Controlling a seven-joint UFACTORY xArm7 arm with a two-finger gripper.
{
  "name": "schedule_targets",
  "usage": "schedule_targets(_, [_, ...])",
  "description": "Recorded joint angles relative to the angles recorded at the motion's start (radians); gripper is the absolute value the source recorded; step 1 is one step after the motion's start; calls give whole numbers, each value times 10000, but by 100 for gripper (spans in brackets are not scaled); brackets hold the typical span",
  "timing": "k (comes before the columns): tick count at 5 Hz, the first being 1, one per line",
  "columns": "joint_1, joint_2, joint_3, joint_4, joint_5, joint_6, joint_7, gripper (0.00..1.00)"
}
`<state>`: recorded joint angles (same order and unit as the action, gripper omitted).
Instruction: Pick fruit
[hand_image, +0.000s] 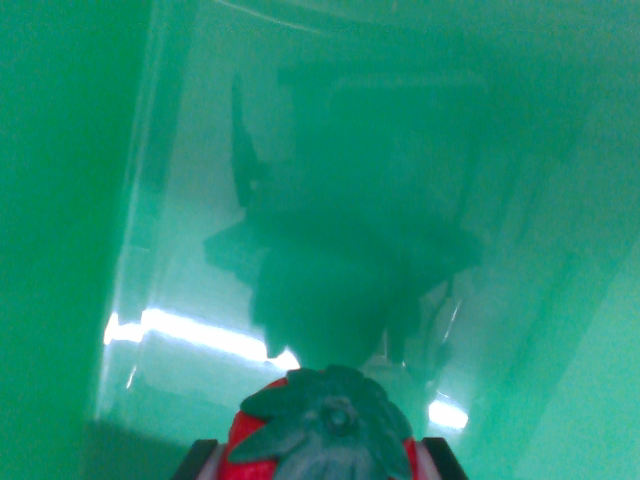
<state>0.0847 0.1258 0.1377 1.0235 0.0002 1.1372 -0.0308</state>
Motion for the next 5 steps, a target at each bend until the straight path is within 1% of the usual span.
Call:
schedule_targets(1, [0, 0, 0, 0, 0, 0, 0, 100])
schedule_targets(2, [-9, -151, 3, 304, 21, 455, -11, 100])
schedule_targets(3, [-9, -151, 3, 304, 21, 455, -11, 100])
schedule_targets(4, [-18, -309, 6, 621, 43, 927, -23, 100])
schedule_targets(5, [-18, -309, 6, 621, 43, 927, -23, 100])
